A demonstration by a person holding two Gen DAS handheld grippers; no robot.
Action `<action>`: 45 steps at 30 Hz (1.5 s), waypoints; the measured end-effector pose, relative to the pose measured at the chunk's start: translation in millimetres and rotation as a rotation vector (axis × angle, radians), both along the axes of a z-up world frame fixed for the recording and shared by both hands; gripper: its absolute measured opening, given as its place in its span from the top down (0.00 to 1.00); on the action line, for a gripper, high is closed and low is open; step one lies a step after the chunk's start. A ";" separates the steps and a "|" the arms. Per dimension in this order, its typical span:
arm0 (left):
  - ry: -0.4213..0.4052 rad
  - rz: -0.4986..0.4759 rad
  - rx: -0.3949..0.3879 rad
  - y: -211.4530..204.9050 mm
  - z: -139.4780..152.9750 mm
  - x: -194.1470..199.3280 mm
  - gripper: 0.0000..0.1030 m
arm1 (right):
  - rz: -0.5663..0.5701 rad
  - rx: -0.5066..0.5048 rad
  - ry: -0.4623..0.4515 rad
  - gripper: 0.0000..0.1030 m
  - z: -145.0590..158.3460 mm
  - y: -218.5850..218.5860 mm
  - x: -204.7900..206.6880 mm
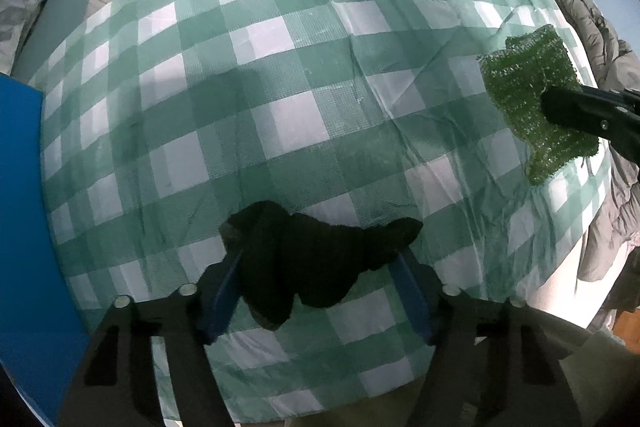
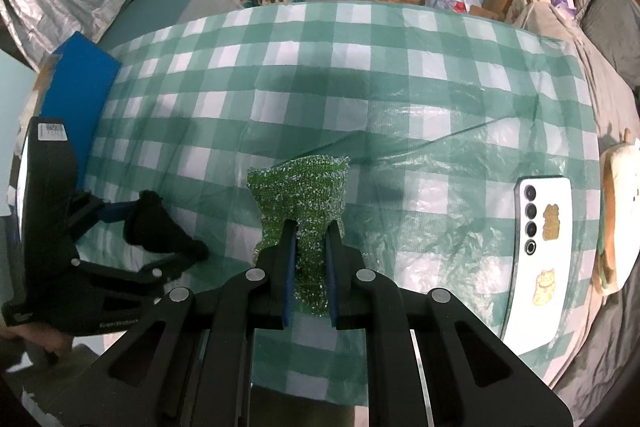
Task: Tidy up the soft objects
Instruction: 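Carry the black sock and green scrubber over the box with both tools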
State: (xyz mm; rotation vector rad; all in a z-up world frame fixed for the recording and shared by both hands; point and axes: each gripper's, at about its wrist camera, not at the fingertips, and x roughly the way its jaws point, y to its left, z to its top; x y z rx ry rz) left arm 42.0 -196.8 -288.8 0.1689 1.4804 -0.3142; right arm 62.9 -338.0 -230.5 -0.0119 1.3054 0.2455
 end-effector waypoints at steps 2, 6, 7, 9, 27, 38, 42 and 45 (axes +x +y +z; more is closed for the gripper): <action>-0.005 -0.004 0.005 1.1 -0.6 1.7 0.40 | 0.002 0.003 -0.001 0.89 0.9 0.4 -0.7; -0.013 0.004 0.008 7.5 2.6 -0.8 0.45 | 0.008 0.008 -0.009 0.89 4.2 2.4 -1.9; -0.014 0.010 0.011 8.3 3.2 -2.3 0.45 | 0.010 0.010 -0.011 0.89 5.1 2.6 -1.9; -0.020 0.023 0.015 11.2 5.9 -8.4 0.46 | 0.011 0.011 -0.016 0.89 7.4 3.2 -2.1; -0.153 0.133 -0.036 50.3 84.8 -15.2 0.47 | 0.050 0.005 -0.086 0.89 47.8 20.9 -2.1; -0.261 0.166 -0.049 69.9 140.4 -9.2 0.47 | 0.066 0.020 -0.129 0.89 84.4 39.6 -1.5; -0.290 0.176 -0.050 78.0 153.5 -11.0 0.47 | 0.078 0.028 -0.140 0.89 94.7 47.8 -0.5; -0.298 0.189 -0.049 85.2 158.8 -12.3 0.47 | 0.088 0.030 -0.153 0.89 101.2 55.8 -0.1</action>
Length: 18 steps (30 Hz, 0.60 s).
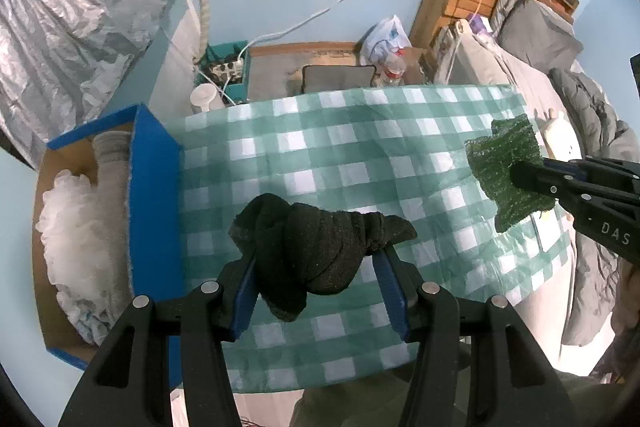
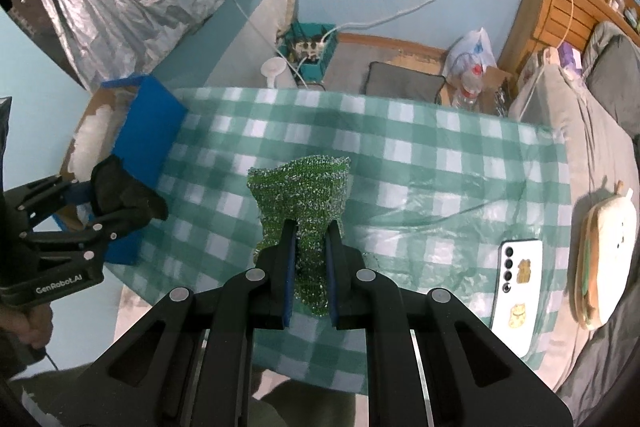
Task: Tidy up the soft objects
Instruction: 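Carry the black sock and green scrubber over the box with both tools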
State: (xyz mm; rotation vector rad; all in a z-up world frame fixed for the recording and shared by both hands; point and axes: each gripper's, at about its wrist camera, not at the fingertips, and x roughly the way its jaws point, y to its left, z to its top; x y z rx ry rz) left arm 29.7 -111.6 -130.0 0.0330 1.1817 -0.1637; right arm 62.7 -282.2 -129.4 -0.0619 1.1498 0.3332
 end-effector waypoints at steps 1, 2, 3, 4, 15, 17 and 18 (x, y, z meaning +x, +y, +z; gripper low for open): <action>-0.001 0.005 -0.002 2.5 1.2 -0.3 0.47 | 0.003 0.001 -0.003 0.89 1.7 2.8 0.6; -0.001 0.009 -0.004 4.9 2.4 -0.7 0.47 | 0.005 0.003 -0.003 0.89 3.1 5.3 1.4; -0.003 0.014 -0.004 8.0 3.6 -1.4 0.47 | 0.008 0.005 -0.003 0.89 4.1 7.4 1.9; -0.005 0.019 -0.005 10.9 5.3 -2.3 0.47 | 0.011 0.007 -0.005 0.89 5.8 9.5 2.3; -0.024 0.084 -0.006 47.4 17.7 -9.0 0.47 | 0.059 0.028 -0.028 0.89 23.2 44.1 4.9; -0.027 0.095 -0.006 54.9 19.3 -10.0 0.47 | 0.069 0.034 -0.033 0.89 26.0 52.0 5.4; -0.028 0.100 -0.007 58.3 20.2 -10.7 0.47 | 0.073 0.034 -0.034 0.89 26.7 55.6 5.2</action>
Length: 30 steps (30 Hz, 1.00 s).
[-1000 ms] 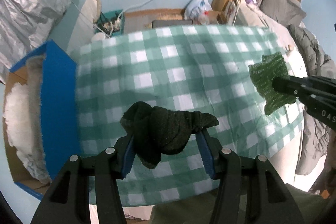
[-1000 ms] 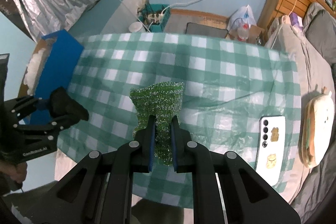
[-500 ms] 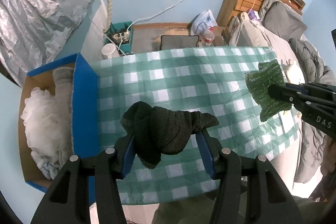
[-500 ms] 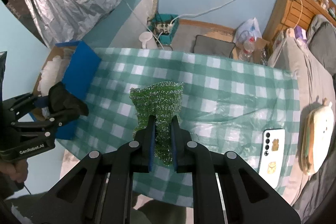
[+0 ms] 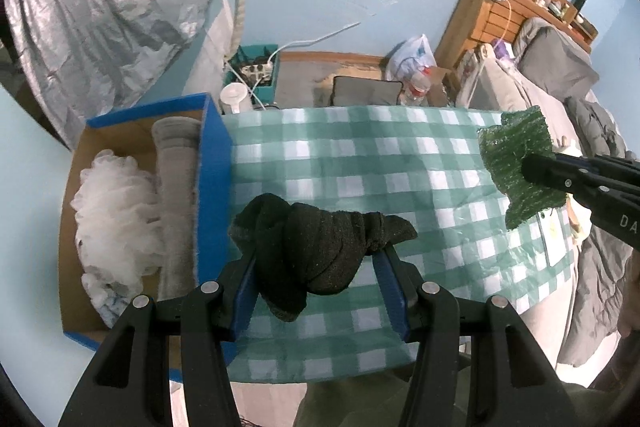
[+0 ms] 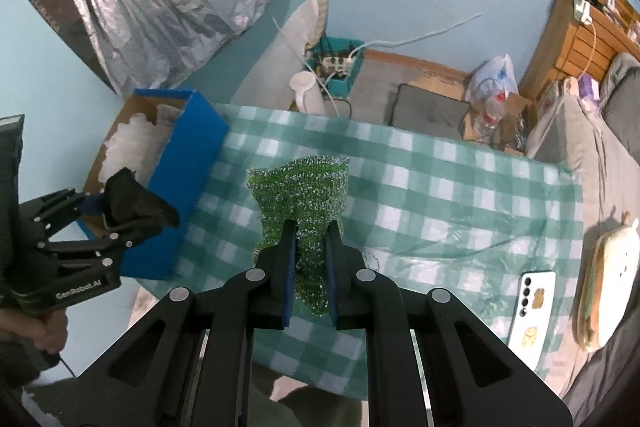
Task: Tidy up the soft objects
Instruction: 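Carry the black sock and green scrubber over the box with both tools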
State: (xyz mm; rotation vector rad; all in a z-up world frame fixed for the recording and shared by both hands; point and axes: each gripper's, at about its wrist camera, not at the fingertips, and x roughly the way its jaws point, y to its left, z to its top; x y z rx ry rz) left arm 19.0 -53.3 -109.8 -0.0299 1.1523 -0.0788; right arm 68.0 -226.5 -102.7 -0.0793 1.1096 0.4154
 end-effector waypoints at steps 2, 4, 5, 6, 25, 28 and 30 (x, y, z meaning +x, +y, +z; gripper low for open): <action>-0.003 0.009 -0.001 7.1 0.9 -1.4 0.47 | 0.009 0.006 -0.001 0.89 1.0 7.3 1.2; -0.004 0.023 -0.001 14.7 1.9 -2.6 0.47 | 0.021 0.009 -0.001 0.89 1.8 15.7 2.0; -0.003 0.030 -0.002 19.0 2.0 -3.2 0.47 | 0.028 0.013 -0.001 0.89 2.0 21.0 2.7; -0.004 0.038 -0.003 23.8 2.3 -4.0 0.47 | 0.034 0.016 -0.003 0.89 2.0 24.5 3.2; -0.007 0.193 -0.005 113.5 0.0 -23.2 0.47 | 0.186 0.053 0.007 0.89 0.7 122.1 9.8; -0.006 0.219 -0.006 126.2 -1.3 -25.8 0.47 | 0.214 0.052 0.010 0.89 -1.2 139.3 11.9; -0.006 0.235 -0.007 134.6 -2.0 -28.0 0.47 | 0.236 0.051 0.012 0.89 -2.2 151.8 12.2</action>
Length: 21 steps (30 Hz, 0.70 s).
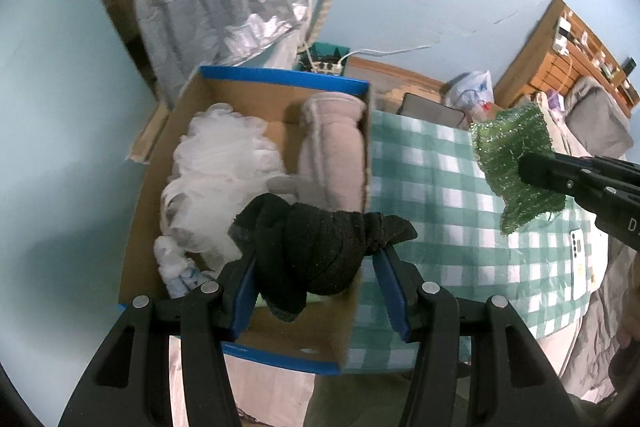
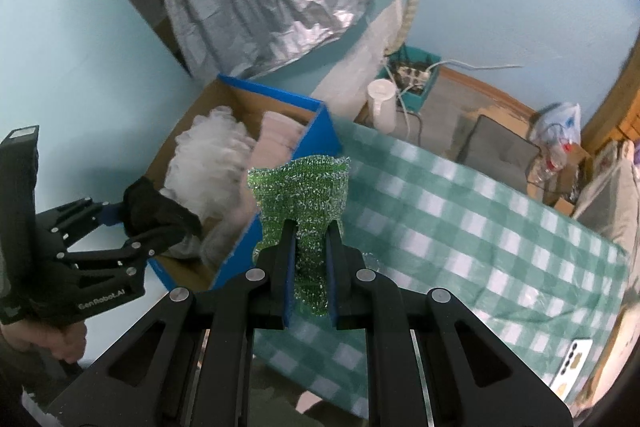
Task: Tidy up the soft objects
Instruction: 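Carry the black sock and green scrubber over the box with both tools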
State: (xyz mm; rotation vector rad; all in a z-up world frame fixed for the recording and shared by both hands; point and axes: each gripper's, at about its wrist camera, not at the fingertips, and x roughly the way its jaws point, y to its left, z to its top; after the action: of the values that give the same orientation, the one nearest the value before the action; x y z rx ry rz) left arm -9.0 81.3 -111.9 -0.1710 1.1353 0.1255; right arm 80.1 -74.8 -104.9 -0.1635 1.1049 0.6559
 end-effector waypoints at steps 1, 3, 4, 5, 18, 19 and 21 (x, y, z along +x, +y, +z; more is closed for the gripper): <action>-0.001 0.008 -0.001 4.4 -0.4 -1.2 0.47 | 0.010 0.001 0.001 0.89 -0.5 6.3 0.4; 0.000 0.022 0.001 12.2 -1.5 -2.9 0.47 | 0.029 0.002 0.006 0.89 -2.3 17.3 1.0; 0.000 0.030 -0.001 16.7 -2.1 -4.1 0.47 | 0.037 0.002 0.009 0.89 -2.9 22.5 1.5; 0.001 0.035 -0.003 19.9 -2.9 -5.4 0.47 | 0.049 0.002 0.011 0.89 -4.0 29.6 2.1; 0.050 0.095 -0.009 65.7 -32.4 -10.0 0.47 | 0.144 -0.017 0.041 0.89 -21.6 99.2 7.8; 0.054 0.097 -0.010 67.2 -34.1 -10.2 0.47 | 0.151 -0.022 0.043 0.89 -23.4 104.6 7.8; 0.061 0.104 -0.016 71.9 -38.6 -9.8 0.47 | 0.165 -0.031 0.048 0.89 -27.9 115.8 8.4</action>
State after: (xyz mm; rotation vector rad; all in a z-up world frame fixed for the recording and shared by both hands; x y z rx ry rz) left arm -18.9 153.1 -150.4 -0.2420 1.1885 0.2149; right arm 88.6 41.0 -132.8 -0.2684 1.1562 0.7938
